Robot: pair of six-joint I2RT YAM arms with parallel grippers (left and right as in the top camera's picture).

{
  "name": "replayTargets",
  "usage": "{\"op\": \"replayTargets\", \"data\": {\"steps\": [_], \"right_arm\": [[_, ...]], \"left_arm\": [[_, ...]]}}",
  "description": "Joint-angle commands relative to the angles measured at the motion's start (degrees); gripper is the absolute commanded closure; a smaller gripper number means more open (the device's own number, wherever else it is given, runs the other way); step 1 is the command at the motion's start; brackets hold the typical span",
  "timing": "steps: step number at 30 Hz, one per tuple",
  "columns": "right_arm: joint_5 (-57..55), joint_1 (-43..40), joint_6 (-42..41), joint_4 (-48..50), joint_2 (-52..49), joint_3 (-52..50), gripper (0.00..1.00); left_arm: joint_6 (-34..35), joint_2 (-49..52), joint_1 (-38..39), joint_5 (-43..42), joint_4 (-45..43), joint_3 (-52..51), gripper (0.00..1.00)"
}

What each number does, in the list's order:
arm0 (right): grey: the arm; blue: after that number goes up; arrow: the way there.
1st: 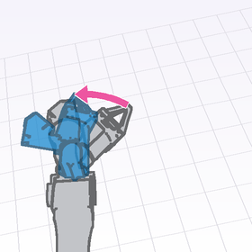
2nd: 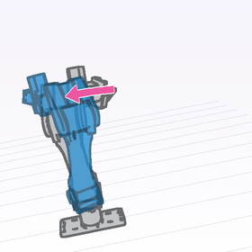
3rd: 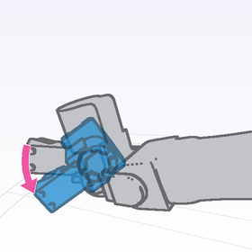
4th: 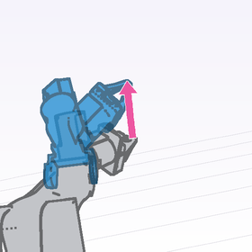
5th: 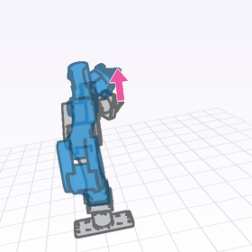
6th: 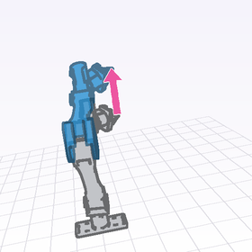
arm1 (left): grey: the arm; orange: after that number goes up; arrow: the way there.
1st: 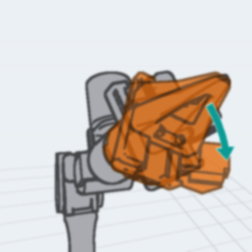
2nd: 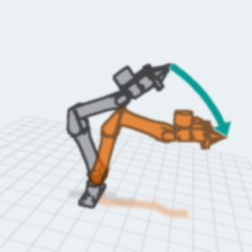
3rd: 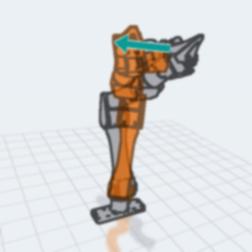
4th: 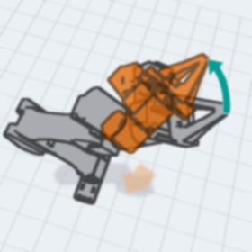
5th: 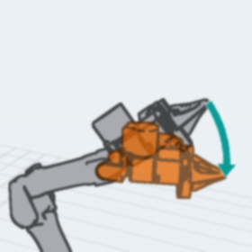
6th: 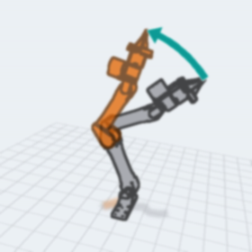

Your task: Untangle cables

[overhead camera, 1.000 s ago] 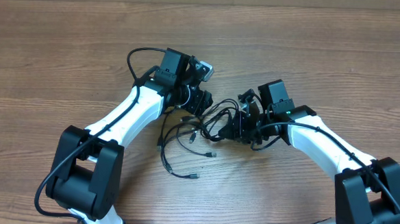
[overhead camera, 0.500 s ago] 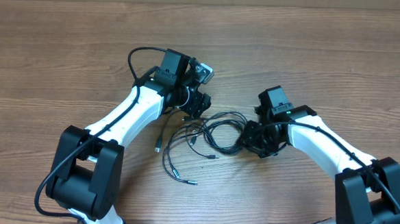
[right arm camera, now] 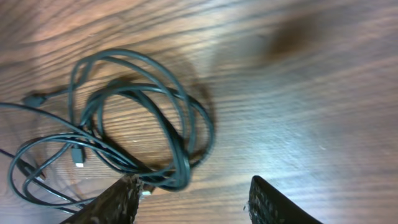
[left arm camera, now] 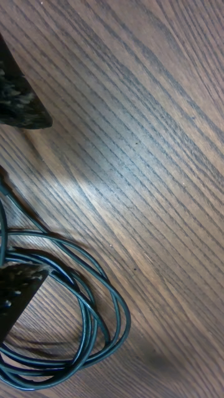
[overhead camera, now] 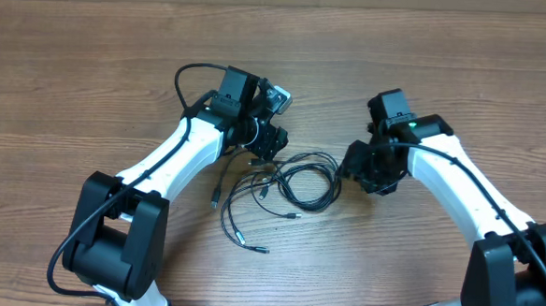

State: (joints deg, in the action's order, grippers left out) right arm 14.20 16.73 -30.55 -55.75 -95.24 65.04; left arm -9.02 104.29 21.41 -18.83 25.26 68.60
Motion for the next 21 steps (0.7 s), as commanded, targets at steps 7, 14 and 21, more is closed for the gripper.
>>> {"op": "replayTargets", "data": {"steps": [7, 14, 21], "right_arm": [[3.5, 8.76, -4.48, 11.37, -0.31, -4.13, 0.47], [3.87, 14.19, -13.0, 17.97, -1.92, -5.25, 0.66], [-0.24, 16.96, -13.6, 28.7, -6.34, -5.25, 0.67]], "left_arm": [[18.08, 0.33, -0.42, 17.51, -0.98, 0.52, 0.34], [27.23, 0.33, -8.66, 17.53, 2.25, 0.57, 0.32], [27.39, 0.33, -16.81, -2.49, 2.14, 0.57, 0.33]]}}
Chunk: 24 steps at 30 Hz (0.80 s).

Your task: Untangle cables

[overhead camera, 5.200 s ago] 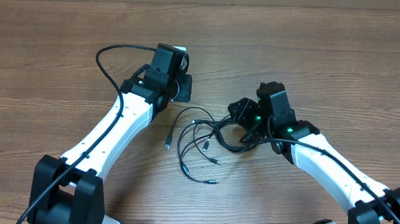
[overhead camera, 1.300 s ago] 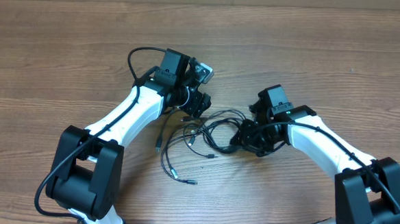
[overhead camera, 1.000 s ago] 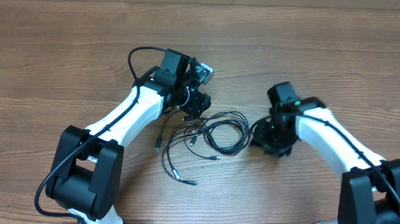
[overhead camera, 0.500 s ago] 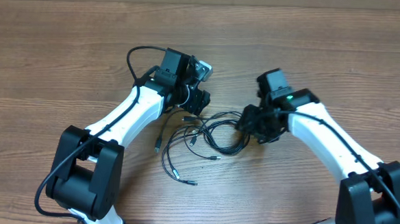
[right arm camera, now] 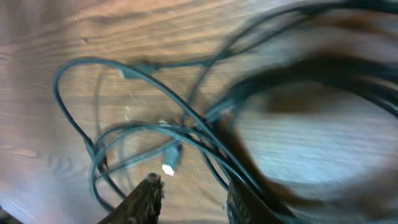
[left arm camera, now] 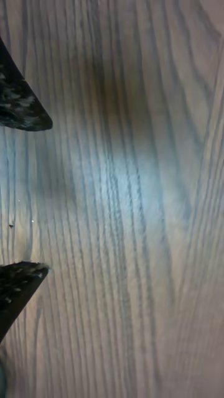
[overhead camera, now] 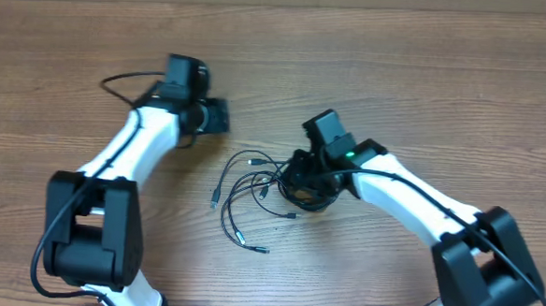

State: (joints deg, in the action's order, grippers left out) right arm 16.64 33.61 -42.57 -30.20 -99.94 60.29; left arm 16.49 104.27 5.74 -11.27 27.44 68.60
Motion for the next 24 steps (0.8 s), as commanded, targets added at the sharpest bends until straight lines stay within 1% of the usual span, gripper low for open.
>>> {"op": "replayTargets", "data": {"steps": [1, 3, 6, 17, 21, 24], "right_arm": [[-2.78, 0.04, -1.57, 5.64, -2.27, -0.5, 0.68], [-4.09, 0.04, -1.6, 9.7, -3.3, -0.5, 0.71], [-5.88, 0.04, -1.68, 12.9, -4.09, -0.5, 0.72], [-5.31, 2.45, -2.45, 11.93, -4.35, -0.5, 0.73], [-10.36, 2.71, -2.47, 15.76, -4.35, -0.5, 0.73], [-13.88, 2.71, -4.02, 18.03, -4.61, -0.5, 0.73]], "left_arm": [[1.88, 0.35, -1.36, -10.4, -0.02, 0.57, 0.33], [1.7, 0.35, -1.31, -10.16, -0.04, 0.57, 0.33], [1.73, 0.35, -0.9, -10.19, -0.09, 0.57, 0.33], [1.73, 0.35, -0.24, -10.19, -0.5, 0.57, 0.33], [1.73, 0.35, -0.24, -10.19, -0.5, 0.57, 0.33], [1.7, 0.35, -0.11, -10.19, -0.5, 0.57, 0.32]]}}
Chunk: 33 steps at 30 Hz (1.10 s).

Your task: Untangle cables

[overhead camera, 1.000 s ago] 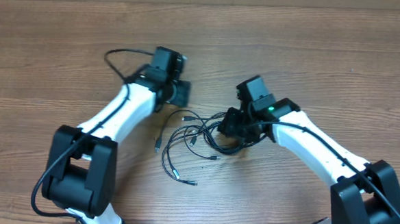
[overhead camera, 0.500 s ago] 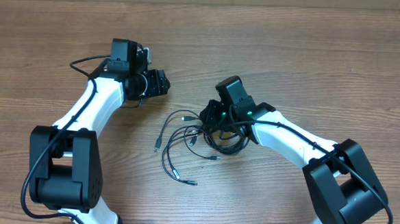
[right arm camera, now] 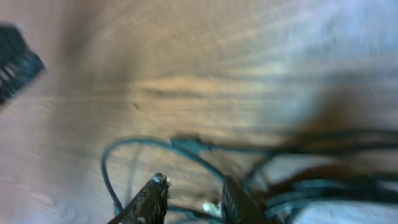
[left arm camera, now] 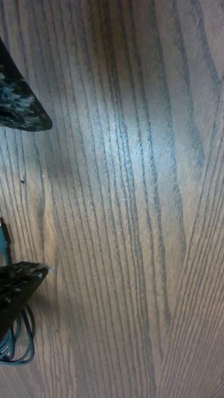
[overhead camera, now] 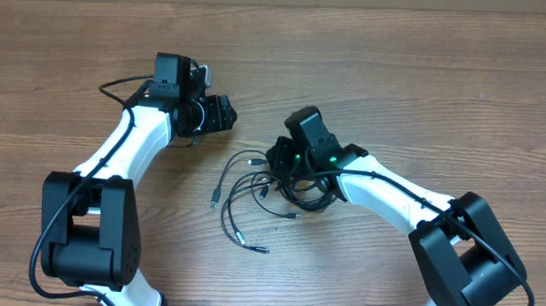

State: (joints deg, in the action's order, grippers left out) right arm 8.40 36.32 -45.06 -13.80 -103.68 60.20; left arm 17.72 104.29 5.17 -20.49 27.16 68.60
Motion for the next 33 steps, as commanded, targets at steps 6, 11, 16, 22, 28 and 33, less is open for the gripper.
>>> {"op": "replayTargets", "data": {"steps": [6, 11, 16, 22, 28, 33], "right_arm": [[-5.16, 0.0, -3.15, 4.48, -2.97, -0.42, 0.72], [2.29, 0.0, -2.89, 4.04, -3.1, -0.42, 0.72], [8.48, 0.0, -2.91, 2.32, -3.1, -0.42, 0.72], [5.05, -0.02, -2.91, 2.29, -3.1, -0.42, 0.72], [1.4, -1.81, -2.91, 8.07, -3.1, -0.42, 0.69], [-3.96, -2.86, -2.95, 8.87, -3.23, -0.42, 0.68]], "left_arm": [[0.5, 0.33, 0.48, -0.98, -0.31, 0.57, 0.33], [0.5, 0.33, 0.48, -0.98, -0.39, 0.57, 0.32], [0.5, 0.33, 0.48, -0.98, -0.39, 0.57, 0.32], [0.5, 0.33, 0.48, -0.98, -0.37, 0.57, 0.32], [0.5, 0.33, 0.48, -0.98, -0.37, 0.57, 0.32], [0.5, 0.33, 0.48, -0.98, -0.39, 0.57, 0.32]]}}
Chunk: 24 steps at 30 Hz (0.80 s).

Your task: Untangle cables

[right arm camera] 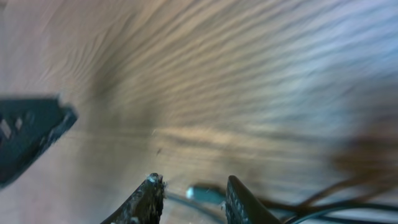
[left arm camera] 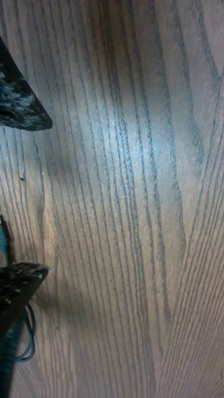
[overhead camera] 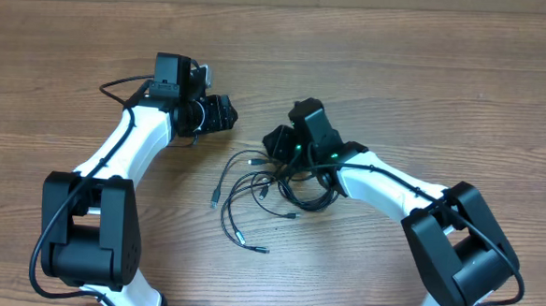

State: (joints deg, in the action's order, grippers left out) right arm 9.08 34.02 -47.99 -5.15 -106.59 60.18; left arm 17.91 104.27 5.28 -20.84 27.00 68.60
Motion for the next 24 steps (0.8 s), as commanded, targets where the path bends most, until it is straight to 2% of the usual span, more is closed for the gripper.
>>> {"op": "replayTargets", "data": {"steps": [1, 7, 14, 24], "right_arm": [[-4.5, -0.57, -0.04, 0.22, -0.5, -0.39, 0.68], [0.94, 0.94, -0.02, -1.4, -1.11, -0.5, 0.68], [1.05, 4.11, -0.02, -3.74, -1.25, -0.52, 0.68], [2.19, 4.22, -0.22, -5.25, -1.25, -0.52, 0.69]], "left_arm": [[0.31, 0.35, 0.37, -0.63, -0.24, 0.57, 0.32], [0.31, 0.35, 0.37, -0.63, -0.24, 0.57, 0.32], [0.31, 0.35, 0.37, -0.63, -0.22, 0.57, 0.32], [0.31, 0.35, 0.37, -0.63, -0.24, 0.57, 0.31]]}}
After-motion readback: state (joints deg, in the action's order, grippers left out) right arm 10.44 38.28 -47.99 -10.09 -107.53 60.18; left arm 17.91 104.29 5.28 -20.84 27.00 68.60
